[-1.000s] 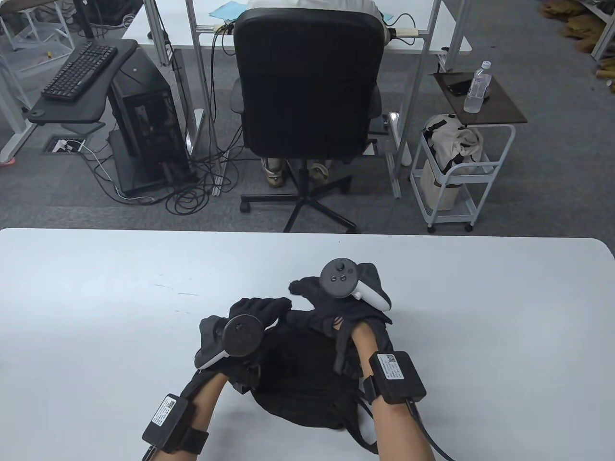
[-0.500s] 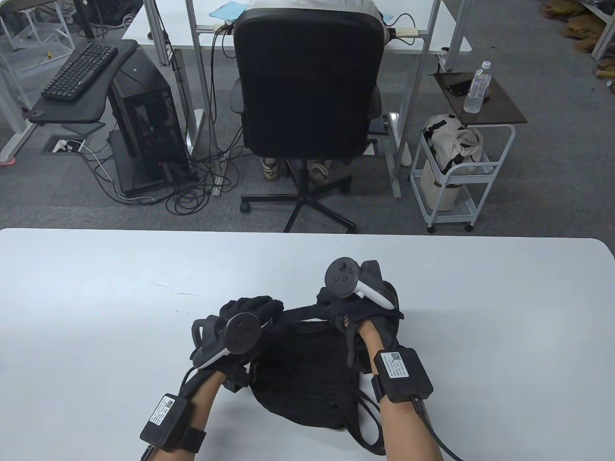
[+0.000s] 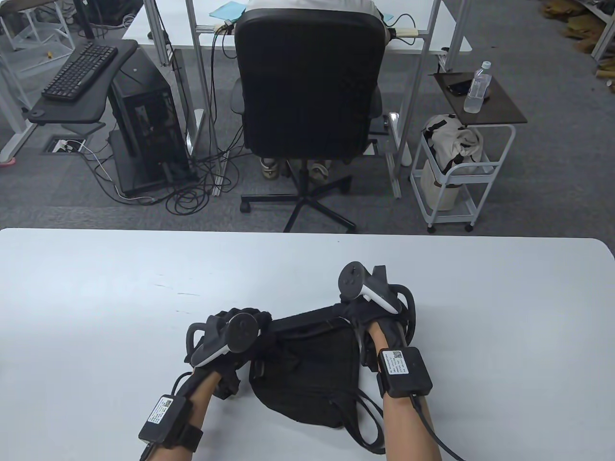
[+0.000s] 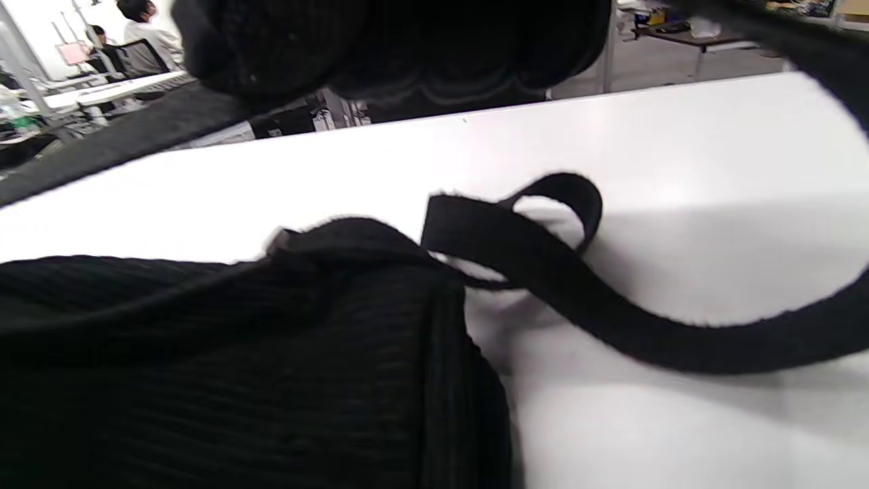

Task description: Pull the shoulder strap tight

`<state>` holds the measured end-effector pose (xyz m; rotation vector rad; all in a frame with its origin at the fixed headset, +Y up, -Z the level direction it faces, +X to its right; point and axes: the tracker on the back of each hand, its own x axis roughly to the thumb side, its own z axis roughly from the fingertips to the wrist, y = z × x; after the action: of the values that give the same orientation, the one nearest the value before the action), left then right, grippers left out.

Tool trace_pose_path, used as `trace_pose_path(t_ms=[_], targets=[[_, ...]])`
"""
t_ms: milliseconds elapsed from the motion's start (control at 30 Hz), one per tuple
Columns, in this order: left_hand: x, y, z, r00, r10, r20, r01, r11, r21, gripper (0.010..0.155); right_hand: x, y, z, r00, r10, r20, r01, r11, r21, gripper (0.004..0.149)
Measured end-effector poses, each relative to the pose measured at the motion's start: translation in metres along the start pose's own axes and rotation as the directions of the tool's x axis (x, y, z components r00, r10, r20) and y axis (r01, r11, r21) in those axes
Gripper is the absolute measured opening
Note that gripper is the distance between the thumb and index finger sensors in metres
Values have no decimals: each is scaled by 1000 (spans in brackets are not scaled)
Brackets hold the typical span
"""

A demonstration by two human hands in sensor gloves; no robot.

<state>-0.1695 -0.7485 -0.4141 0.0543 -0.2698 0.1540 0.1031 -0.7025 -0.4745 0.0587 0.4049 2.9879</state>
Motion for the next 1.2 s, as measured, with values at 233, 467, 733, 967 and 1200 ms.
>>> trace_pose_path(t_ms=[233, 467, 733, 967, 1200], targets=[[1, -1, -1, 1000, -12, 6, 12, 1000, -5, 61, 15, -3, 7, 999, 25, 48, -22, 998, -58, 71], [2, 1, -1, 1000, -15, 11, 15, 1000, -3, 61, 65, 22, 5, 951, 200, 237, -253, 942, 220, 77], [0, 1, -1, 1000, -3, 18, 3, 1000, -10, 61, 66, 47, -4, 939, 216, 267, -238, 970, 52, 51], [3, -1, -1, 1000, -19, 20, 20, 1000, -8, 61, 68, 17, 17, 925, 152, 349, -153, 988, -25, 53], [1, -3, -1, 1000, 1, 16, -1, 1000, -9, 61, 52, 4, 0, 902, -281, 327, 151, 917, 371, 63]])
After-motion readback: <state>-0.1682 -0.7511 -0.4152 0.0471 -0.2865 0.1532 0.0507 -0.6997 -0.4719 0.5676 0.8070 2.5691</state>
